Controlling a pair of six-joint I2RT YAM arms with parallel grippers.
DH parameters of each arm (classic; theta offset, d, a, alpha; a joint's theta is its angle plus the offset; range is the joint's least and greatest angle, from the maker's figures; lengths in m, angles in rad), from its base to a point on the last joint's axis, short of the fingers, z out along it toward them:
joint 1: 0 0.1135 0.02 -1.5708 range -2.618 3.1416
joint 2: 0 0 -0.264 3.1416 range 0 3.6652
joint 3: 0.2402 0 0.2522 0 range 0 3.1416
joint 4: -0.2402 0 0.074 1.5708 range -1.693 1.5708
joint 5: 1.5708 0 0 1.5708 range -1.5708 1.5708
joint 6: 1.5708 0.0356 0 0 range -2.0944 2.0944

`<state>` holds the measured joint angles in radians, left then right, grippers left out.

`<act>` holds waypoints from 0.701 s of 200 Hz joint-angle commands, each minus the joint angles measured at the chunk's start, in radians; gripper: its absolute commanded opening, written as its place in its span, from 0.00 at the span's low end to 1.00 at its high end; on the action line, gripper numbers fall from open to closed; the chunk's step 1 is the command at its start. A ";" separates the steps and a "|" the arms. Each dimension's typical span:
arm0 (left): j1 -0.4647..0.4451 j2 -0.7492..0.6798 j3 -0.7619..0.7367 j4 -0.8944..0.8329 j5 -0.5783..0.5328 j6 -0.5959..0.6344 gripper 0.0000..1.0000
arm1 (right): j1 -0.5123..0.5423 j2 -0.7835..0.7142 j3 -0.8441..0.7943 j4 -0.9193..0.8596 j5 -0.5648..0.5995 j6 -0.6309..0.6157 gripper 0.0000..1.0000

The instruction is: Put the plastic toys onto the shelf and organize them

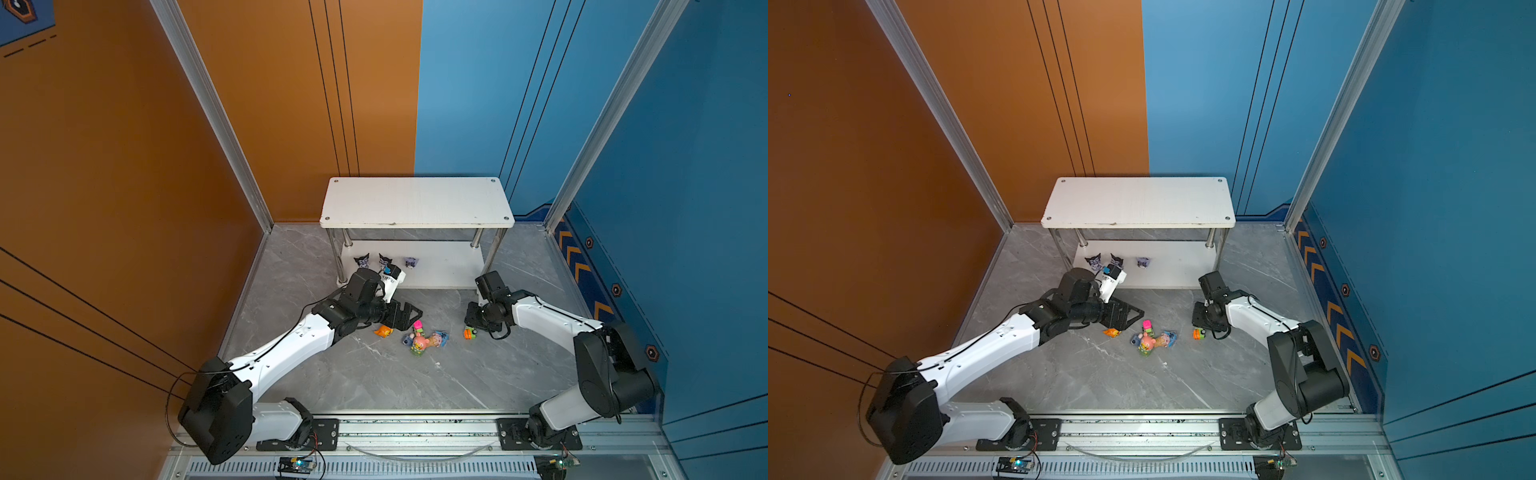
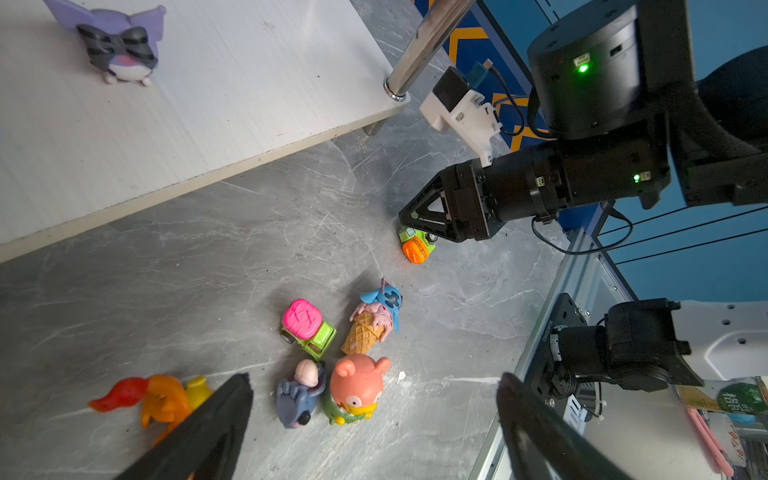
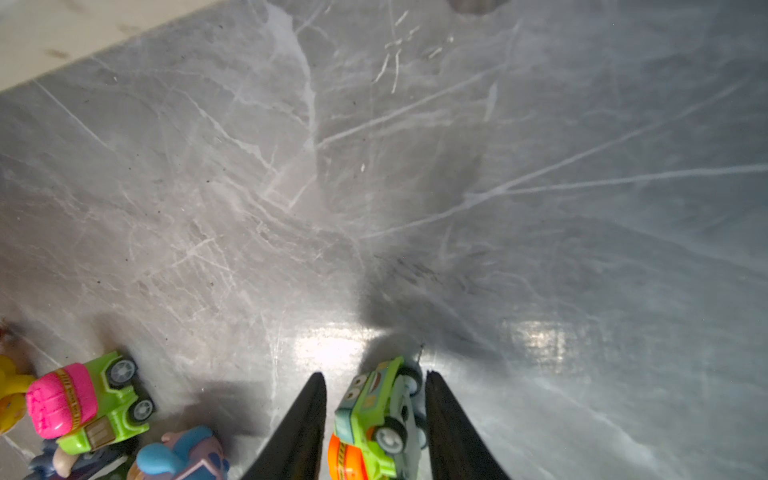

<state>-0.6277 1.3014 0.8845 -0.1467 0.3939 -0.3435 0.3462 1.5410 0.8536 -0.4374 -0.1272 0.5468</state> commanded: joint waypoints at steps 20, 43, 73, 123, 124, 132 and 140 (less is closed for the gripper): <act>0.011 -0.003 -0.012 -0.002 0.019 0.018 0.93 | 0.015 0.051 0.049 -0.067 0.035 -0.037 0.41; 0.014 -0.005 -0.013 -0.006 0.019 0.019 0.93 | 0.028 0.077 0.074 -0.098 0.057 -0.053 0.41; 0.016 -0.011 -0.024 -0.001 0.016 0.020 0.93 | 0.051 0.103 0.105 -0.143 0.095 -0.075 0.41; 0.023 -0.011 -0.030 0.004 0.023 0.022 0.93 | 0.082 0.125 0.143 -0.193 0.142 -0.094 0.41; 0.023 -0.011 -0.030 0.004 0.024 0.022 0.93 | 0.083 0.126 0.143 -0.194 0.142 -0.093 0.41; 0.025 -0.013 -0.030 0.004 0.024 0.023 0.93 | 0.086 0.129 0.147 -0.201 0.147 -0.097 0.41; 0.026 -0.014 -0.032 0.004 0.024 0.024 0.93 | 0.091 0.134 0.152 -0.208 0.150 -0.100 0.41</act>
<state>-0.6140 1.3014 0.8642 -0.1467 0.3962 -0.3389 0.4240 1.6539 0.9733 -0.5777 -0.0231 0.4728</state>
